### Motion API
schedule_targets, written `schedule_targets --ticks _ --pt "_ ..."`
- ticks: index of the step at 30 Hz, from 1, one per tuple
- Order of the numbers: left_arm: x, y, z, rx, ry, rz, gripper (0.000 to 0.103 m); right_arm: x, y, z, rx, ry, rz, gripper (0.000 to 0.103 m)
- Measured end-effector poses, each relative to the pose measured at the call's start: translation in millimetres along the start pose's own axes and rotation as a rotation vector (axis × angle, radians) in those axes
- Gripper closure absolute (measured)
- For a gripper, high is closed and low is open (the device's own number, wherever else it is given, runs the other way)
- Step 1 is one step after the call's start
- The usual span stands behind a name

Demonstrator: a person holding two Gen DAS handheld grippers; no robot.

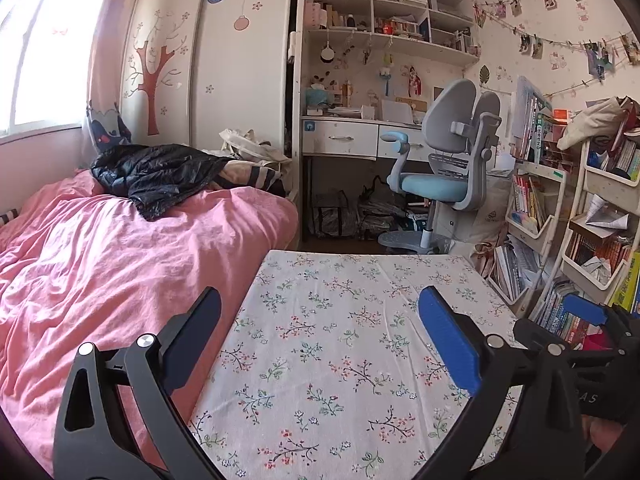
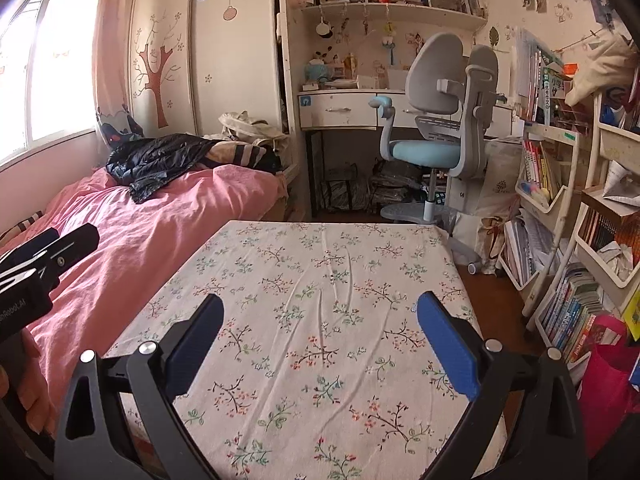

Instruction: Collect trash

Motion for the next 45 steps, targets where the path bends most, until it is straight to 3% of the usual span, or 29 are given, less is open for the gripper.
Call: schedule_targets --ticks 5,18,45 --pt "2 -1 13 0.013 0.013 0.032 0.008 -5 2 3 0.005 0.005 0.038 0.01" --pt "-10 -4 -2 -0.019 0.002 0.094 0.007 1 8 3 0.002 0.004 0.003 0.008" --pt "-4 -5 -2 -0.001 0.019 0.063 0.007 0 7 4 0.01 0.001 -0.011 0.008"
Point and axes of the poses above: each gripper's, at about its wrist camera, not at the fingertips, and z roughly the way its jaws point, x to its left, y to its top, the point moved 2 cm from there along z, roughly the way its jaws point, and after that the axes turned 10 degrees about -z, right-handed, at the moved point
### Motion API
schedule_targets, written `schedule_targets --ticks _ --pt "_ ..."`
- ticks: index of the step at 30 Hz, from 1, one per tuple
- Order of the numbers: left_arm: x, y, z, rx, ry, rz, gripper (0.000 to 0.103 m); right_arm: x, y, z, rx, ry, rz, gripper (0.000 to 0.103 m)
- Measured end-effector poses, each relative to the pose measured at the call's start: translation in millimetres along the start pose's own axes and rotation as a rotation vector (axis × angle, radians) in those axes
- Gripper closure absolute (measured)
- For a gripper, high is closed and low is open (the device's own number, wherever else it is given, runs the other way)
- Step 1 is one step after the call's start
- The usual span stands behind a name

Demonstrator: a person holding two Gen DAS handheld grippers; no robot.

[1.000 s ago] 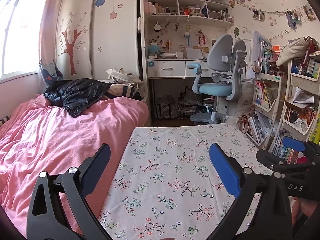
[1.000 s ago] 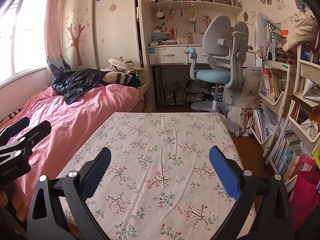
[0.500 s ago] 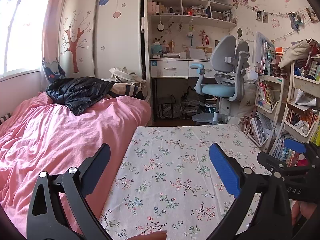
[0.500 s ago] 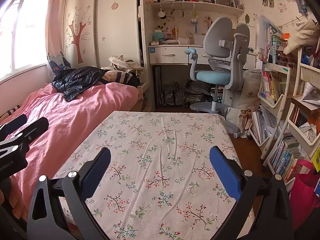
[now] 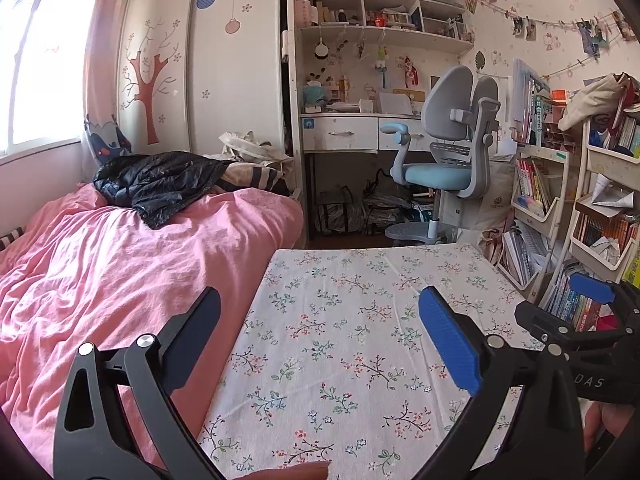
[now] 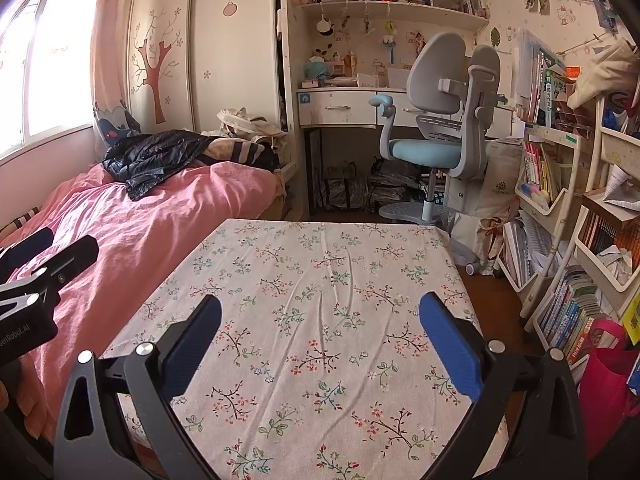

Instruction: Collect trash

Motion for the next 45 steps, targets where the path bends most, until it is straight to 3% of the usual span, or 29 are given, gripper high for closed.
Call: schedule_targets --ticks 34,45 --pt "6 -6 4 0.023 0.009 -0.009 0.007 0 0 0 0.004 -0.001 -0.006 0.008" --pt "11 -8 6 0.041 0.002 -0.067 0.007 -1 -1 -1 0.007 0.001 -0.007 0.008"
Point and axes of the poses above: each gripper's, at about its wrist camera, not at the fingertips, and z roughly the way its jaws point, x to its left, y to its top, the point moved 2 cm from there along z, roughly the way its jaws point, and after that the axes turned 10 degrees about -z, right-handed, at the moved point
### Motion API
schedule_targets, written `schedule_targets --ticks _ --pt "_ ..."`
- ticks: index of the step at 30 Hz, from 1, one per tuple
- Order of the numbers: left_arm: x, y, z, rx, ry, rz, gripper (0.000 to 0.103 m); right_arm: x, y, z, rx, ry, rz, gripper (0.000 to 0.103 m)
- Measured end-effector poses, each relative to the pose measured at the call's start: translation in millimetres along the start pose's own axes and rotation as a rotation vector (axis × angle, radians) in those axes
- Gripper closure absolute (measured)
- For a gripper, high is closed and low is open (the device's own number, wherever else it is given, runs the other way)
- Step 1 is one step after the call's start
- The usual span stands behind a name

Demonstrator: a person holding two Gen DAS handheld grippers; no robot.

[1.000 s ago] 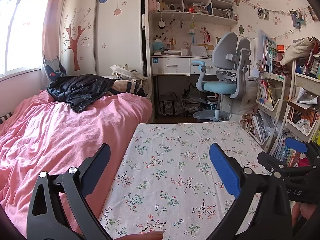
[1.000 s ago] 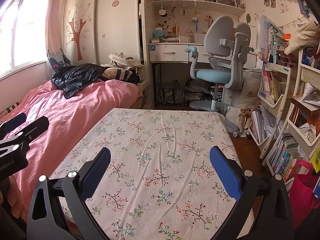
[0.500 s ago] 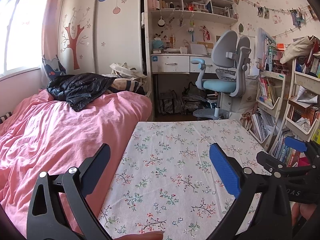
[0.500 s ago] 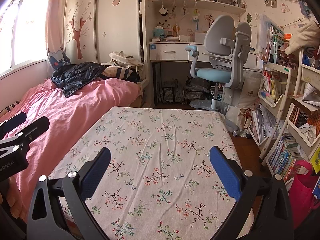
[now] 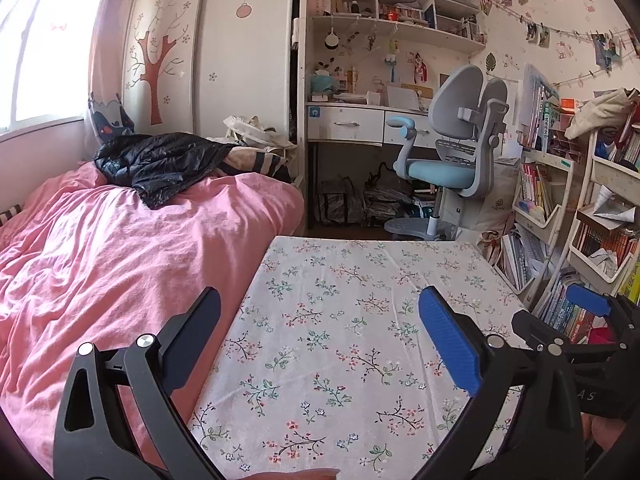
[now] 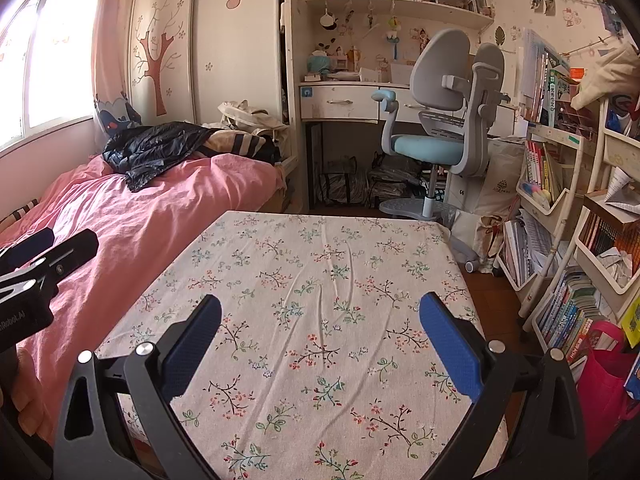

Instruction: Collect trash

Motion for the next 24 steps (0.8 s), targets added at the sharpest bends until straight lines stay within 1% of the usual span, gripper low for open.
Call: schedule_targets --ticks 6,12,15,18,21,24 --pt "8 0 5 0.032 -0.019 -0.064 0.008 -3 -3 -2 0.003 0.002 -0.002 0.008" --pt "3 -1 4 0.022 0.015 -0.004 0.008 -12 -12 -1 0.021 0.016 0.012 0.008" --pt "1 -1 6 0.024 0.046 0.026 0.007 -21 -19 13 0.091 0.034 0.029 0.008" --pt "3 -2 14 0.063 0.075 0.04 0.007 -32 -27 30 0.166 0.035 0.032 0.008" --pt "5 -1 21 0.102 0.077 0.032 0.007 -42 -30 45 0.204 0.025 0.044 0.008" --pt "6 -2 26 0.128 0.087 0.027 0.007 -44 -27 62 0.246 0.025 0.049 0.008"
Point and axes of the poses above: each gripper's, at about its wrist camera, not at the fingertips, and z roughly the way its jaws point, x to its left, y to its top, the point moved 2 cm from there along z, roughly the way its jaws point, and after that the axes turned 10 degrees about -z, right-handed, at the moved point
